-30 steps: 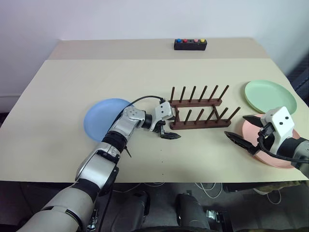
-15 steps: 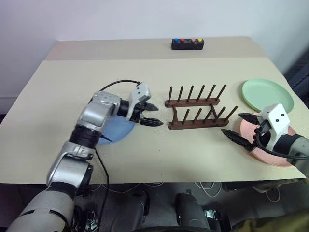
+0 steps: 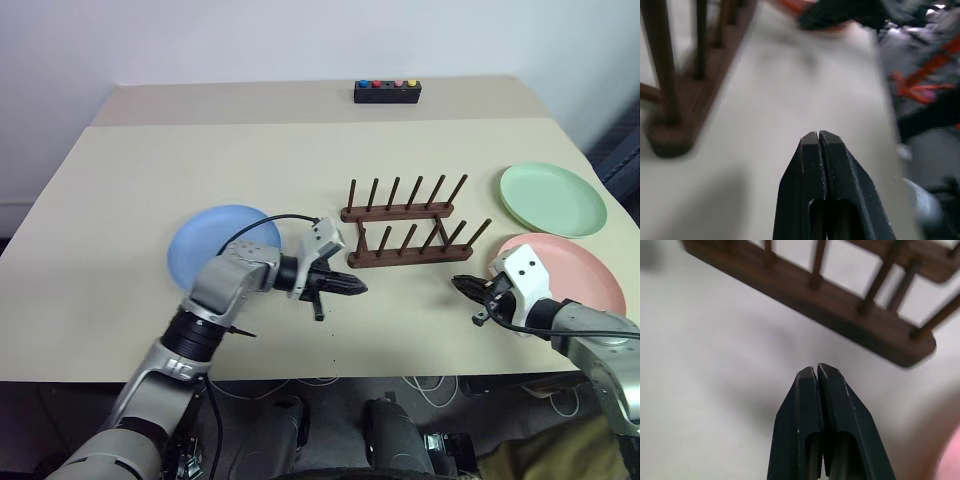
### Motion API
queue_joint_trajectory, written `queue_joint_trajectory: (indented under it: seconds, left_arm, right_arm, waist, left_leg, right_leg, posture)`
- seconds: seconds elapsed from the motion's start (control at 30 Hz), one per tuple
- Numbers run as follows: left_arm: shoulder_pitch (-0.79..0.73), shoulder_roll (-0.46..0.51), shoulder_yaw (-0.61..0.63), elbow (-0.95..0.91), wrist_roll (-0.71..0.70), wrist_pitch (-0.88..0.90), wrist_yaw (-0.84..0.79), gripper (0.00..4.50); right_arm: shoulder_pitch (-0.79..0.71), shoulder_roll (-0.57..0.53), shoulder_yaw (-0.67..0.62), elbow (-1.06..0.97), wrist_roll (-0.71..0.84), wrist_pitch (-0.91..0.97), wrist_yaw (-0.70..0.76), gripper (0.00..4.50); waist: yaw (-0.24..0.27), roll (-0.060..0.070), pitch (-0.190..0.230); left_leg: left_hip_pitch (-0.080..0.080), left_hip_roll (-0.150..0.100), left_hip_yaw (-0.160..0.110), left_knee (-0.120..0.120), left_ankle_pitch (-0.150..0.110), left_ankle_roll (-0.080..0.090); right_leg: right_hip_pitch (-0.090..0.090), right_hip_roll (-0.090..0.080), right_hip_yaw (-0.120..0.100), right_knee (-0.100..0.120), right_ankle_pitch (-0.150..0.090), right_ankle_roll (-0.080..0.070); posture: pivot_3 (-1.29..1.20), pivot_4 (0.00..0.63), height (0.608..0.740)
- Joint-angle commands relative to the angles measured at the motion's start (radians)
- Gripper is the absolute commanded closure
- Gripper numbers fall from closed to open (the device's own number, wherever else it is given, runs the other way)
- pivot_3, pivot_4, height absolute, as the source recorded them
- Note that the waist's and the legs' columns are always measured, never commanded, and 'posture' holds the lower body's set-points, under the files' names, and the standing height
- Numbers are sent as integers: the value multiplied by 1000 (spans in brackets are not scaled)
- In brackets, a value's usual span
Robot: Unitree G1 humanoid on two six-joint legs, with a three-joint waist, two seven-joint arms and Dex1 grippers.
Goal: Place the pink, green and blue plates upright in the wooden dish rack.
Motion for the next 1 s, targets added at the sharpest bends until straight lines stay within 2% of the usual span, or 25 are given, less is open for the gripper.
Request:
queue_joint_trajectory:
  seconds: [0.03,0.23,0.43,0.6,0.73,1.0]
  left_arm:
    - [17,-28,-46,-12,49,-57,80,4500]
    - [-38,-57,-70,120,107,-138,132,4500]
    - [-95,-100,-81,289,191,-293,190,4500]
    - [-150,-177,-62,450,223,-389,232,4500]
    - [-195,-182,-42,555,239,-456,230,4500]
    - [-388,-162,43,914,262,-660,252,4500]
  right_arm:
    - [-40,17,4,10,-35,-22,-35,4437]
    - [-86,49,41,65,-79,-42,-66,4437]
    - [-141,81,62,124,-106,-66,-83,4437]
    - [-247,131,123,290,-183,-170,-113,4437]
    - [-320,161,138,376,-211,-227,-118,4437]
    - [-460,181,170,572,-264,-335,-110,4437]
  waist:
    - [0,1,0]
    - [2,1,0]
    - [2,1,0]
    - [1,1,0]
    - [-1,1,-1]
    - [-9,0,0]
  left_leg:
    - [0,0,0,0,0,0]
    - [0,0,0,0,0,0]
    - [0,-1,0,1,0,0]
    - [1,-1,0,1,0,0]
    - [2,-1,0,1,0,0]
    - [1,-1,0,1,1,-1]
  right_leg:
    - [0,0,0,0,0,0]
    - [0,0,0,1,0,0]
    - [0,0,0,1,0,0]
    - [1,0,0,1,0,0]
    - [1,1,0,1,0,0]
    - [0,1,0,4,0,0]
  posture:
    - [0,150,740]
    - [0,150,740]
    - [0,150,740]
    - [0,150,740]
    - [0,150,740]
    - [0,150,740]
